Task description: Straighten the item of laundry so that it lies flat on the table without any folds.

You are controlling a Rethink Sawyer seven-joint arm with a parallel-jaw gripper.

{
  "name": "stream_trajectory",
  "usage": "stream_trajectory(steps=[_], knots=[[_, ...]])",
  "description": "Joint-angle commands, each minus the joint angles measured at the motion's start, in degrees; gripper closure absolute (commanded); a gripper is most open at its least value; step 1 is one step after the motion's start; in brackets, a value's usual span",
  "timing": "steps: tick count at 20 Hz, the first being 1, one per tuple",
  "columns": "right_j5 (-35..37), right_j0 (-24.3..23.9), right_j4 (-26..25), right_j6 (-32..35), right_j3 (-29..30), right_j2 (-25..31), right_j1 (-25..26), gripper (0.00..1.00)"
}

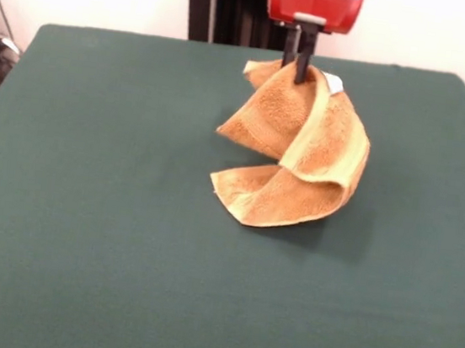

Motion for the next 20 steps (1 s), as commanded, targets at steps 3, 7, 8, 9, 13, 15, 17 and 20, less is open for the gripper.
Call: stream_trajectory(steps=[3,7,8,9,13,15,17,20], knots=[[-2.7,-4.4,-5.5,6.9,0.5,7.5,5.3,1.00],[-3.0,-5.3,-7.1,7.5,0.2,8.0,5.9,1.00],[-2.8,-5.3,-7.3,7.5,-0.1,7.8,5.9,1.00],[-2.8,-5.4,-7.7,7.6,-0.2,7.8,6.1,1.00],[-2.8,-5.5,-8.8,7.8,-0.6,7.3,6.2,1.00],[-2.3,-5.5,-9.2,7.6,-1.2,7.2,6.3,1.00],[-1.7,-5.5,-9.4,7.6,-1.6,7.1,6.2,1.00],[-0.7,-5.3,-9.4,7.6,-2.2,6.8,6.1,1.00]])
